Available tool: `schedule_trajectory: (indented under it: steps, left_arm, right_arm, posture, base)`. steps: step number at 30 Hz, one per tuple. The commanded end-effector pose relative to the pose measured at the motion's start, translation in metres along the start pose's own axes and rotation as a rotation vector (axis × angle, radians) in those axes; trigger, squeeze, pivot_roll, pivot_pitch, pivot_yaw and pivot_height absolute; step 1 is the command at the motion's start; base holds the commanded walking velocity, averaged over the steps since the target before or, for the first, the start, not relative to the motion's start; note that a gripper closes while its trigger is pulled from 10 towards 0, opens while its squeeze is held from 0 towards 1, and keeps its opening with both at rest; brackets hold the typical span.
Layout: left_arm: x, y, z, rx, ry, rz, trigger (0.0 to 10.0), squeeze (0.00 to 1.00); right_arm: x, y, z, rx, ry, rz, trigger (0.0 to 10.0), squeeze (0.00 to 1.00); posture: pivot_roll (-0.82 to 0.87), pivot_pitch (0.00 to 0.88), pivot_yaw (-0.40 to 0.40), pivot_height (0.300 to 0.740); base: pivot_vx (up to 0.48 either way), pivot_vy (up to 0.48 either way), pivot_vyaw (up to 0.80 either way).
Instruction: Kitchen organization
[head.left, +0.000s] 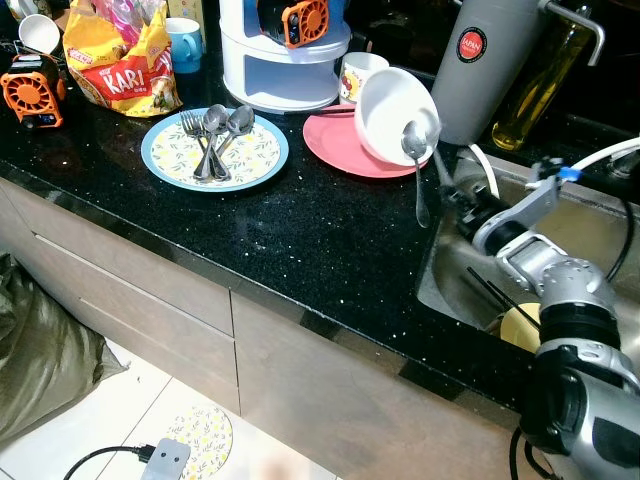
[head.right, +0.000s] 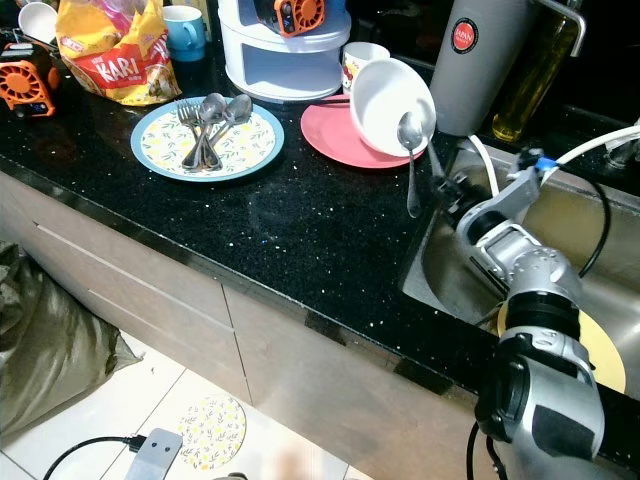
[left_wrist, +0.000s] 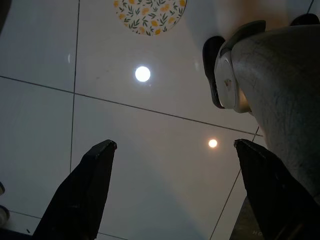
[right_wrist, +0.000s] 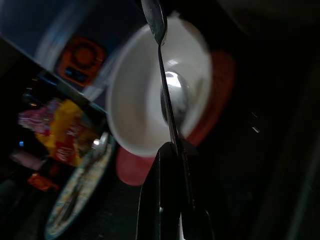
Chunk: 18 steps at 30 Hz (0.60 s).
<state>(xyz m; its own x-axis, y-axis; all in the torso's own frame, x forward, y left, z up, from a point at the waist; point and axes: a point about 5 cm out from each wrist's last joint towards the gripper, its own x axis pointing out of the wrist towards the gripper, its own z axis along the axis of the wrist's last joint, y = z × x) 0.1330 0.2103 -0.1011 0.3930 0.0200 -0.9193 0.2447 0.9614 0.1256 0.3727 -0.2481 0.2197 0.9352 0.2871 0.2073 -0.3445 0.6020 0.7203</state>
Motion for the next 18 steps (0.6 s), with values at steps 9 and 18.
schedule_trajectory:
  steps: [9, 18]
  left_arm:
    - [0.000, -0.014, -0.014, 0.013, 0.049, -0.051, 10.0, 0.00]
    - [0.000, -0.014, -0.015, 0.017, 0.052, -0.053, 10.0, 0.00]
  right_arm:
    - [-0.019, 0.010, 0.021, 0.005, -0.126, 0.177, 0.0, 0.00]
    - [-0.039, 0.019, 0.022, -0.059, -0.107, 0.306, 0.0, 0.00]
  posture:
    - [0.03, 0.106, -0.083, 0.740]
    - [0.02, 0.110, -0.079, 0.740]
  base:
    - [0.000, 0.000, 0.00]
    - [0.000, 0.000, -0.34]
